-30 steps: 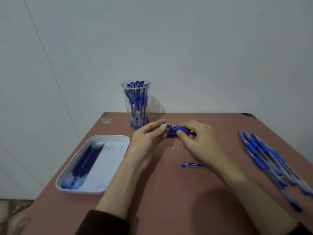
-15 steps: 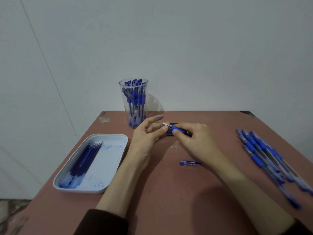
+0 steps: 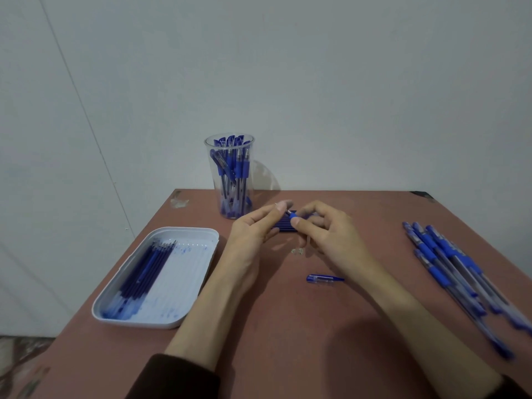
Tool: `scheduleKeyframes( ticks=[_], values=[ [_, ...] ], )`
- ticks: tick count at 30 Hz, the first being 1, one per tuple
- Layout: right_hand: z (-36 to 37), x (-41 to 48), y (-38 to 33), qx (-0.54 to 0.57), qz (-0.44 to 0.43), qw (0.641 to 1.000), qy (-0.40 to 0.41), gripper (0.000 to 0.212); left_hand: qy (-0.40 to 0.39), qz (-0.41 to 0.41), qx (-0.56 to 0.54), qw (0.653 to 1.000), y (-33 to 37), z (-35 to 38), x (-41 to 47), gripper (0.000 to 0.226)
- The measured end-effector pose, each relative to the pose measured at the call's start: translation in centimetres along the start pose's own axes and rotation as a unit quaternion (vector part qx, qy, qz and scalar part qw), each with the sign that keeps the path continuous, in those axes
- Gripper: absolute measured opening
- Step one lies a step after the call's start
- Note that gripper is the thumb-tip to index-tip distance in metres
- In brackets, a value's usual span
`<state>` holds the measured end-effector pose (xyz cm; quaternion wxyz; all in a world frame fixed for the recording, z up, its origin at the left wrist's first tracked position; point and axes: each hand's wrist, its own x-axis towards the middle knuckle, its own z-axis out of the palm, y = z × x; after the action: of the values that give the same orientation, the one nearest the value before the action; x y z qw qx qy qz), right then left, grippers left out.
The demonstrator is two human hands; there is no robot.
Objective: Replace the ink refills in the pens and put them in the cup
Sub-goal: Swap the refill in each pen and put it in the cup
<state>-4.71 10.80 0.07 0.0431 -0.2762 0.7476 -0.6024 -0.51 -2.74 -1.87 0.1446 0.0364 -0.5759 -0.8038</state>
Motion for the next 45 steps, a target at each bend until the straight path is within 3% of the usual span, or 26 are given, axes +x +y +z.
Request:
scheduleKeyframes(
  ticks=[5, 9, 16, 27, 31, 34, 37, 40, 43, 45],
  values=[
    [0.0, 0.0, -0.6, 0.107, 0.040, 0.993, -0.022, 0.014, 0.021, 0.024, 0.003, 0.999, 0.1, 0.1, -0.1, 0.031],
    [0.0, 0.1, -0.5, 0.104, 0.051, 0.993, -0.016, 0.013, 0.015, 0.030, 0.004, 0.999, -0.1, 0.0, 0.0, 0.032],
    [0.1, 0.0, -0.6, 0.169, 0.077, 0.980, -0.074, 0.017, 0.002, 0.033, -0.015, 0.999, -0.1, 0.2, -0.2, 0.026],
    [-0.5, 0.1, 0.1, 0.310, 0.180, 0.915, -0.182, 0.022, -0.040, 0.003, -0.051, 0.998, -0.1, -0.1, -0.1, 0.016],
    [-0.6, 0.4, 0.1, 0.283, 0.164, 0.931, -0.160, 0.023, -0.022, 0.027, -0.024, 0.999, 0.1, 0.6, -0.4, 0.024],
    [-0.9, 1.0, 0.4, 0.268, 0.150, 0.949, -0.073, 0.025, -0.001, 0.032, 0.066, 0.997, -0.1, 1.1, -0.6, 0.029],
    [-1.6, 1.5, 0.8, 0.275, 0.149, 0.950, 0.022, 0.021, -0.005, 0.055, 0.231, 0.971, -0.8, 1.0, -0.6, 0.027],
    [-2.3, 1.6, 1.1, 0.260, 0.155, 0.951, 0.070, 0.020, -0.082, 0.051, 0.407, 0.908, -1.0, 0.9, -0.8, 0.027],
    [-2.6, 1.8, 1.1, 0.217, 0.164, 0.958, 0.094, 0.018, -0.183, 0.051, 0.509, 0.839, -1.3, 0.6, -0.9, 0.034],
    [-2.7, 1.9, 0.9, 0.203, 0.161, 0.961, 0.099, 0.015, -0.206, 0.071, 0.532, 0.818, -1.5, 0.5, -0.8, 0.027]
  ],
)
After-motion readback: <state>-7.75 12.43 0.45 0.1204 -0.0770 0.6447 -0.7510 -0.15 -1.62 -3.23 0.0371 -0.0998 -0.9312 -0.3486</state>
